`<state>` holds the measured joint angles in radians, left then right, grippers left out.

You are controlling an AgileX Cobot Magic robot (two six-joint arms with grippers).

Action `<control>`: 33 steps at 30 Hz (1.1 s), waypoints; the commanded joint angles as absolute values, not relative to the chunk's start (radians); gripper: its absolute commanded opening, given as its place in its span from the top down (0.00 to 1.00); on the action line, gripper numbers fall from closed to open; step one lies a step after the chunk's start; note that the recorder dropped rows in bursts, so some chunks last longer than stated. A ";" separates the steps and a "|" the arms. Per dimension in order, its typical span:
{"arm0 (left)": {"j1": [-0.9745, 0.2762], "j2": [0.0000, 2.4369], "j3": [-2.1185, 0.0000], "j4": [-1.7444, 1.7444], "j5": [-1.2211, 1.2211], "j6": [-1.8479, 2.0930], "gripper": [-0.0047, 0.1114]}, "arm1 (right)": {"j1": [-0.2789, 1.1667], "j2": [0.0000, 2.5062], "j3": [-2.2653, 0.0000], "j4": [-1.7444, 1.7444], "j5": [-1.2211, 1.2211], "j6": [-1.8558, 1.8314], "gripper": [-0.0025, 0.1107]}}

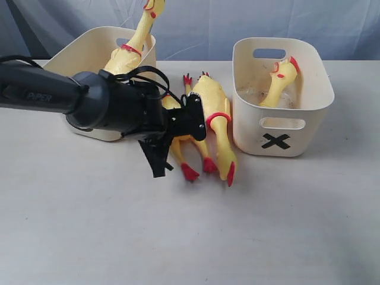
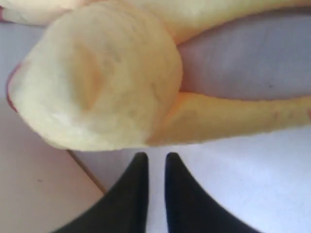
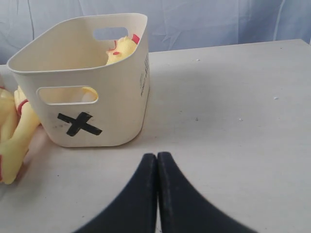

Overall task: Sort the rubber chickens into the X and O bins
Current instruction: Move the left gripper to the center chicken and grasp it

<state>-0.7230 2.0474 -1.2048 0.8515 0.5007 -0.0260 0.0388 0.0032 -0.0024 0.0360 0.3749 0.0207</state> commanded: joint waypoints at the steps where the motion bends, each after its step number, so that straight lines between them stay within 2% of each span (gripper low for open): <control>1: -0.720 2.071 -1.208 0.846 0.576 -0.049 0.96 | 0.042 0.000 0.000 0.036 0.365 0.020 0.98; 9: -0.720 1.925 -1.208 0.831 0.499 -0.250 0.96 | 0.042 0.000 0.000 0.036 0.365 0.020 0.98; 11: -0.720 1.885 -1.208 0.784 0.434 -0.250 0.92 | 0.042 0.000 0.000 0.036 0.365 0.020 0.98; 13: -0.720 1.868 -1.213 0.766 0.373 -0.250 0.83 | 0.042 0.000 0.000 0.036 0.365 0.020 0.98; 16: -0.720 1.893 -1.246 0.758 0.356 -0.236 0.50 | 0.042 0.000 0.000 0.036 0.365 0.020 0.98; 17: -0.720 1.916 -1.267 0.758 0.373 -0.210 0.34 | 0.042 0.000 0.000 0.036 0.365 0.020 0.98; 19: -0.720 1.953 -1.302 0.758 0.418 -0.190 0.17 | 0.042 0.000 0.000 0.036 0.365 0.020 0.98; 20: -0.720 1.984 -1.331 0.758 0.453 -0.175 0.14 | 0.042 0.000 0.000 0.036 0.365 0.020 0.98; 25: -0.720 2.101 -1.421 0.754 0.506 -0.097 0.15 | 0.042 0.000 0.000 0.036 0.364 0.020 0.98; 28: -0.718 2.170 -1.453 0.708 0.528 -0.092 0.22 | 0.042 0.000 0.000 0.036 0.364 0.020 0.98; 30: -0.713 2.214 -1.454 0.689 0.567 -0.074 0.33 | 0.042 0.000 0.000 0.036 0.364 0.020 0.98; 33: -0.702 2.280 -1.454 0.657 0.654 -0.064 0.59 | 0.042 0.000 0.000 0.036 0.364 0.020 0.98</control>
